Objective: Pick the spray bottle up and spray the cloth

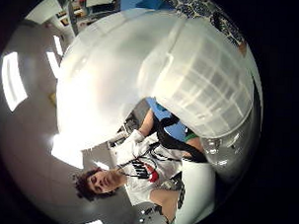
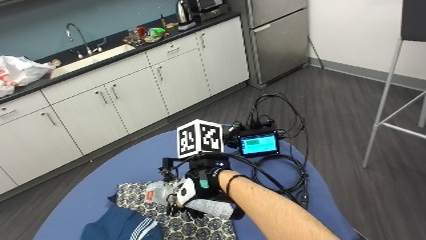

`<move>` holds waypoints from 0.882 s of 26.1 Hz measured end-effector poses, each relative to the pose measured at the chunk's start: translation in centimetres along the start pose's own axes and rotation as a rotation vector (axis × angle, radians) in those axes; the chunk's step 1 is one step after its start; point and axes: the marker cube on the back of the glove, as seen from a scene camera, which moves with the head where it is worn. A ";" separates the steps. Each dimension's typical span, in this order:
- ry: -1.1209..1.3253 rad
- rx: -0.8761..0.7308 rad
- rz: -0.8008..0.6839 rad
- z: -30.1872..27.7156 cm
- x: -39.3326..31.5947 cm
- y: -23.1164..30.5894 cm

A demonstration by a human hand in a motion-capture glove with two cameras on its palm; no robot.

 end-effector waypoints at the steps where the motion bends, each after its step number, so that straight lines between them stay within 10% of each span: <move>1: 0.001 -0.003 0.002 0.1 0.0 0.0; 23: 0.002 -0.011 0.001 1.3 0.2 -0.1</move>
